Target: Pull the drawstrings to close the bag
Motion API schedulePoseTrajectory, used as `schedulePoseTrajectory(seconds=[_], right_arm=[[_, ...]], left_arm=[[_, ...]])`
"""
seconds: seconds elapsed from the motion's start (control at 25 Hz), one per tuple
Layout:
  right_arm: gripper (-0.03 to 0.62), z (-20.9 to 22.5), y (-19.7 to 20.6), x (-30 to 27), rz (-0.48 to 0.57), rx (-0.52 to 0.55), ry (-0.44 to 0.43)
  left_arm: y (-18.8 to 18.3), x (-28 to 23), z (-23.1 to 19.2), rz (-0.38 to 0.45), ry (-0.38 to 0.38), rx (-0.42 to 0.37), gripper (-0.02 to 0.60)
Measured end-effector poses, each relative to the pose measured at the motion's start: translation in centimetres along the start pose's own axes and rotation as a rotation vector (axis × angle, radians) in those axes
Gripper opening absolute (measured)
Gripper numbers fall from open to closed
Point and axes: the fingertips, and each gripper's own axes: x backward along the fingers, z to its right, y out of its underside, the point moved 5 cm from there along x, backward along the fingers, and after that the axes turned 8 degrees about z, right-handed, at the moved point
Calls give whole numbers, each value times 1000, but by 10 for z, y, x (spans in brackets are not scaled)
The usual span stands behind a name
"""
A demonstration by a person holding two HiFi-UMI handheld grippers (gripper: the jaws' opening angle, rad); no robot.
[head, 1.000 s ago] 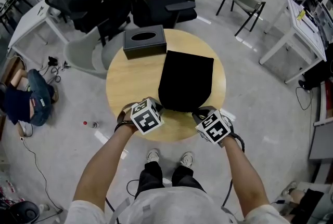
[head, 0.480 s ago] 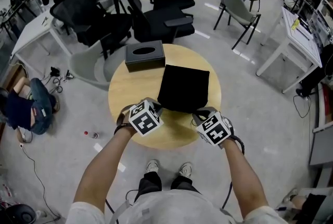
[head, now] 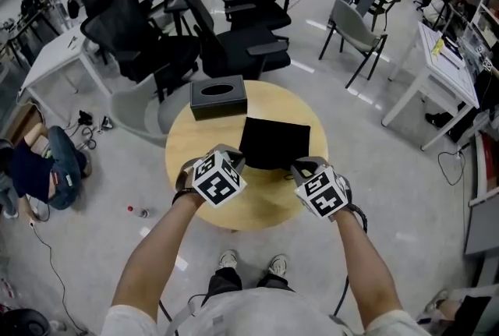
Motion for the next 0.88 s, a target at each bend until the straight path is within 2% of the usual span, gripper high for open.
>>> schedulePoseTrajectory(seconds=[0.52, 0.88], right_arm=[[21, 19, -51, 14, 115, 37, 69], [21, 28, -81, 30, 168, 47, 115]], left_arm=[[-26, 28, -26, 87, -117, 38, 5], [-52, 48, -42, 153, -195, 35, 5]])
